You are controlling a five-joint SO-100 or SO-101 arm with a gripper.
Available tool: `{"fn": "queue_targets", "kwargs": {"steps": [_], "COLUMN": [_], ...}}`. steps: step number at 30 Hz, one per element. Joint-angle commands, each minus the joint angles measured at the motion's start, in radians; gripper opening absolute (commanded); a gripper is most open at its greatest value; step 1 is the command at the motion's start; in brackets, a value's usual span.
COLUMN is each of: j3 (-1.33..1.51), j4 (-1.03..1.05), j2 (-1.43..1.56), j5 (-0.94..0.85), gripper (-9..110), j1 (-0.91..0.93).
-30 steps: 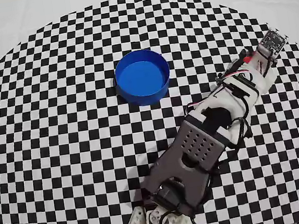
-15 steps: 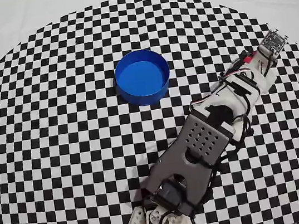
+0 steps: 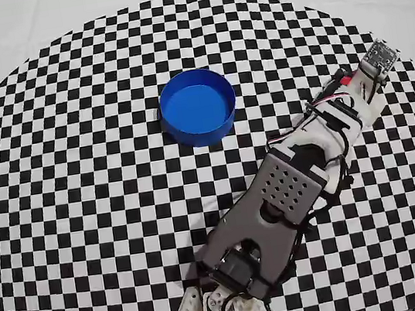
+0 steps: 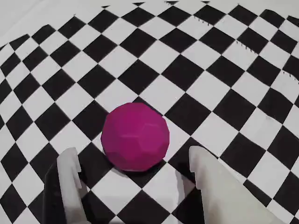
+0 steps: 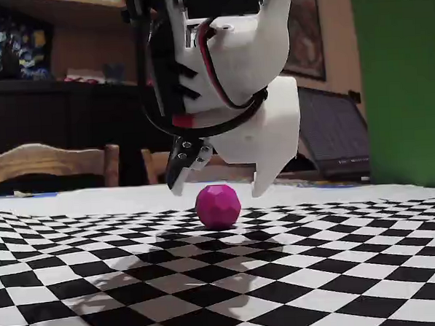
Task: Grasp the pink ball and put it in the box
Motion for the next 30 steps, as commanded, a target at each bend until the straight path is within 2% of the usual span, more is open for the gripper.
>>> {"fn": "queue_targets", "kwargs": {"steps": [1,30], "j3": [-0.057,-0.247], "j4": [0.008,0.077], "j2": [0.005,-0.127], "j5": [-0.008,-0.008], "gripper": [27,27], "j1": [0.003,0.003]}}
